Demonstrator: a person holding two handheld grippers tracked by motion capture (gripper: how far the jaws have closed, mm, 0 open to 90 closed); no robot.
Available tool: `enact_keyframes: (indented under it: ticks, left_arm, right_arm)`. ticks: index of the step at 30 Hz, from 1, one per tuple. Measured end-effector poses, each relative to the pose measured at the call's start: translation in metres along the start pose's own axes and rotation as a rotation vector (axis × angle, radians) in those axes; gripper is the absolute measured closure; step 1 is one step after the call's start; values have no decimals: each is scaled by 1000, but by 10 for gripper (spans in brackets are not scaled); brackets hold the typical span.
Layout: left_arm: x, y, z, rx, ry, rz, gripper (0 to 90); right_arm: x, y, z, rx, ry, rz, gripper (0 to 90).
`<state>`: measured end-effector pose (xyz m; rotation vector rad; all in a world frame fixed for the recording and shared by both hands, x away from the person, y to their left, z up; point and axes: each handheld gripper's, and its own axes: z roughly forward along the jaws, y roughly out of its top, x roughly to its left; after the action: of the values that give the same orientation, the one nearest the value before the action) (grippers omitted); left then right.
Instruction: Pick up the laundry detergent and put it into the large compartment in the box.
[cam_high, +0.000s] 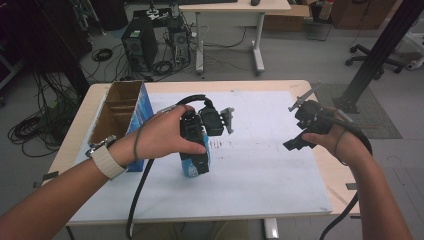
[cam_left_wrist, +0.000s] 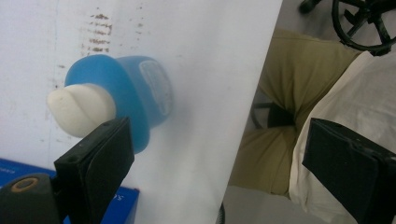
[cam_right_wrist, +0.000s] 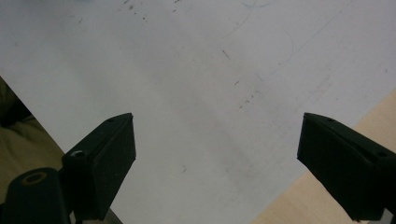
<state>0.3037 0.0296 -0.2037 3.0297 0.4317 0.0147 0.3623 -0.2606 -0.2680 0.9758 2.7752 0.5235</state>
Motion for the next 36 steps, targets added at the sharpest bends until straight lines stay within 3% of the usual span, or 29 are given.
enact_keyframes:
  ticks: [20, 22, 36]
  left_arm:
    - [16, -14, -15, -28, 30, -144, 74]
    - [17, -15, -15, -16, 33, -138, 72]
    - [32, -22, -19, -26, 34, -207, 71]
  right_arm:
    - [1, -1, -2, 0, 0, 4, 115]
    - [1, -1, -3, 2, -1, 3, 115]
    - [1, -2, -2, -1, 1, 6, 115]
